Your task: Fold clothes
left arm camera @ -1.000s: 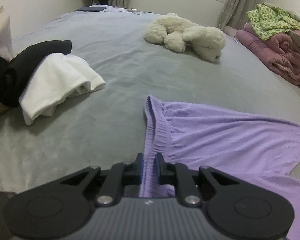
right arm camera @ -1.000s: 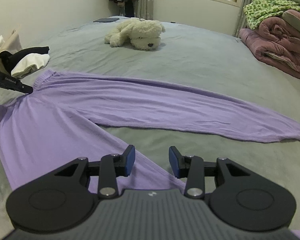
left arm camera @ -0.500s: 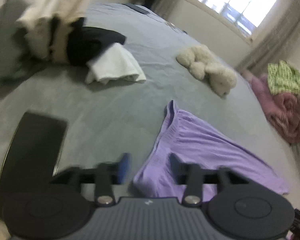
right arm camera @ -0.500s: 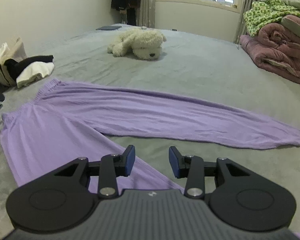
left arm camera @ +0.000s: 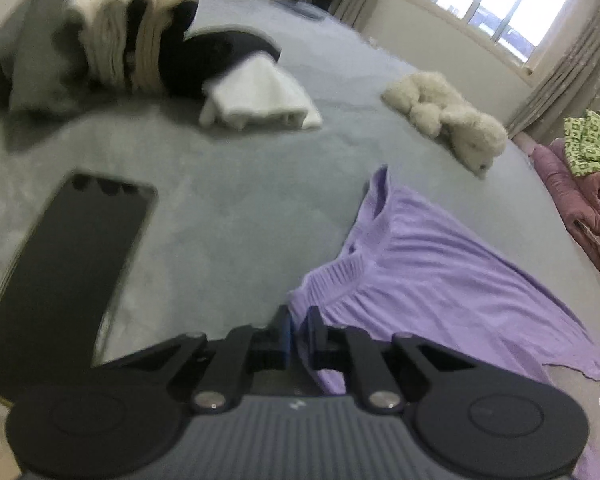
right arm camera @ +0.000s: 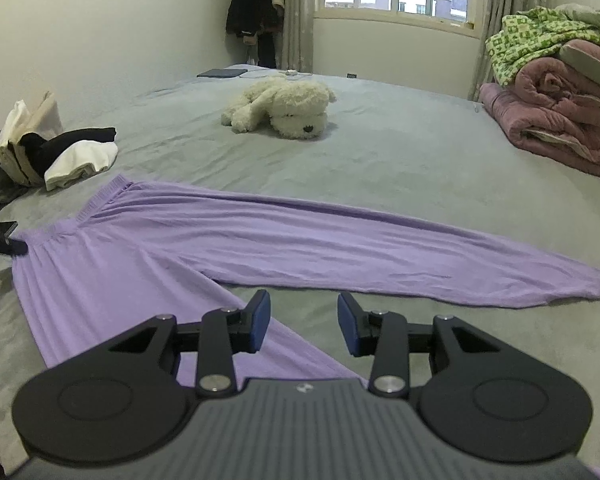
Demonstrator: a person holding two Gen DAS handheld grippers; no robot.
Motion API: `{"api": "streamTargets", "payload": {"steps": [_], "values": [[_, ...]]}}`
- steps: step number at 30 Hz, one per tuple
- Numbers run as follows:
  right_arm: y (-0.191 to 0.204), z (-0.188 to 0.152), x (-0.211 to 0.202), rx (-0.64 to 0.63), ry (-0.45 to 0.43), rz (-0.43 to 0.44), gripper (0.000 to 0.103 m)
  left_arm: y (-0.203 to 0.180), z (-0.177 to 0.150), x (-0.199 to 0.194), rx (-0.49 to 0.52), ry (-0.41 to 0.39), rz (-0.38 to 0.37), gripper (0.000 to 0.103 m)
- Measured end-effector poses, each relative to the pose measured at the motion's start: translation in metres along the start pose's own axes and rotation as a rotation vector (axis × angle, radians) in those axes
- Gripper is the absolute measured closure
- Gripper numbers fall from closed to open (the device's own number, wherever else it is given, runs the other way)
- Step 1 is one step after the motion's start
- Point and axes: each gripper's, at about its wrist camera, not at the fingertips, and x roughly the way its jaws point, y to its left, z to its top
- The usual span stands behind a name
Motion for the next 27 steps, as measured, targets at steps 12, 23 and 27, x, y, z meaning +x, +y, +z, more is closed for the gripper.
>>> {"api": "streamTargets", "payload": {"steps": [12, 23, 27], "values": [[0.012, -0.012, 0.020, -0.059, 0.113, 0.019, 0.062, -0.002, -0.007, 0.013, 0.077, 0.026, 0.097, 0.087], [0.006, -0.008, 0.022, 0.002, 0.108, 0.039, 0.062, -0.026, 0.016, -0.008, 0.083, -0.142, 0.170, 0.074], [0.003, -0.009, 0.027, 0.044, 0.124, 0.074, 0.062, -0.064, 0.027, 0.017, 0.196, -0.083, 0.074, 0.073]]}}
